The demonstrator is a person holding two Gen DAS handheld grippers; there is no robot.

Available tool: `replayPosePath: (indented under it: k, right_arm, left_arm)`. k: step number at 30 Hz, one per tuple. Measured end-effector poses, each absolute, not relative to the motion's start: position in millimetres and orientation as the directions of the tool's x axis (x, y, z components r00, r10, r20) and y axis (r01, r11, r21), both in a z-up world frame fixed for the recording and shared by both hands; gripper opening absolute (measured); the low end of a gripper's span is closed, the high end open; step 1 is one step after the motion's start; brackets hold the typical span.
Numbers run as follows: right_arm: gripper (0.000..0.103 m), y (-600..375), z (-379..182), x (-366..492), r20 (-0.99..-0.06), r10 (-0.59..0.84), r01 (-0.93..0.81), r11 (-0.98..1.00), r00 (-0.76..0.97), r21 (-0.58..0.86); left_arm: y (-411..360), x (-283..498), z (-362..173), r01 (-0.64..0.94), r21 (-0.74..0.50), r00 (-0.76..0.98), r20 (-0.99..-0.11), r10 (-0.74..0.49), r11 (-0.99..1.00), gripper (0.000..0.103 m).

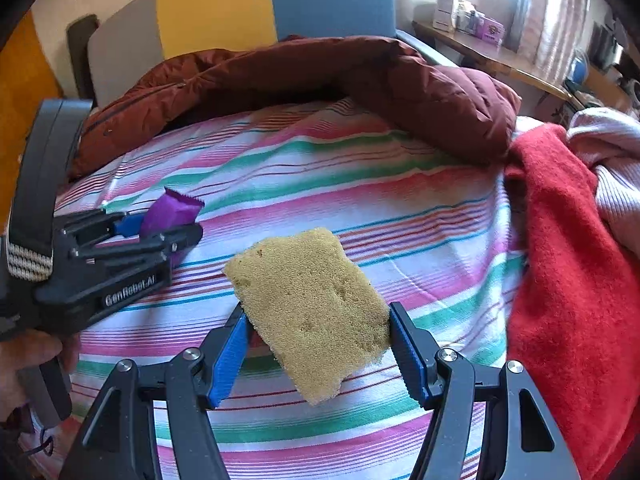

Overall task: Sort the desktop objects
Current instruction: 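Grasp the purple wrapped snack with the left tool while the right holds the sponge, then carry the purple snack and yellow sponge over the gold tray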

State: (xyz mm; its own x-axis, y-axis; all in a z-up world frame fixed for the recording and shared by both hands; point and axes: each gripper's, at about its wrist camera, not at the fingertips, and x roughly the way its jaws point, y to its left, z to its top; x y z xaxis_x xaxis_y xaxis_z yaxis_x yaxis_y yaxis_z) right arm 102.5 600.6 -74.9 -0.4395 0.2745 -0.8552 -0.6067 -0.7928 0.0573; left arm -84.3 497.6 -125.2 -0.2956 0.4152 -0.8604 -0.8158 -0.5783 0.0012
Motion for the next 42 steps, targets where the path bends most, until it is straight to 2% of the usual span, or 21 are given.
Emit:
replayPosePath:
  k: [12, 21, 30, 42]
  right_arm:
    - [0.067, 556.8, -72.2, 83.7, -0.838, 0.145, -0.391, -0.916, -0.527, 0.087]
    - [0.067, 522.0, -77.1, 77.0, -0.844, 0.05, -0.237, -0.967, -0.535, 0.093]
    - [0.067, 506.8, -84.4, 70.6, -0.851, 0.03, -0.197, -0.977, -0.524, 0.087]
    - [0.066, 496.5, -85.5, 65.4, -0.857, 0.01, -0.186, -0.977, -0.516, 0.101]
  left_arm:
    - [400.9, -46.4, -118.6, -0.717, 0.022, -0.408, -0.823, 0.394, -0.697, 0.036]
    - [370.2, -20.5, -120.6, -0.698, 0.002, -0.429, -0.802, 0.415, -0.716, 0.035]
    - [338.8, -13.3, -117.3, -0.668, -0.031, -0.429, -0.801, 0.418, -0.743, 0.035]
    - [308.9, -6.5, -108.2, -0.652, -0.013, -0.464, -0.784, 0.413, -0.758, 0.035]
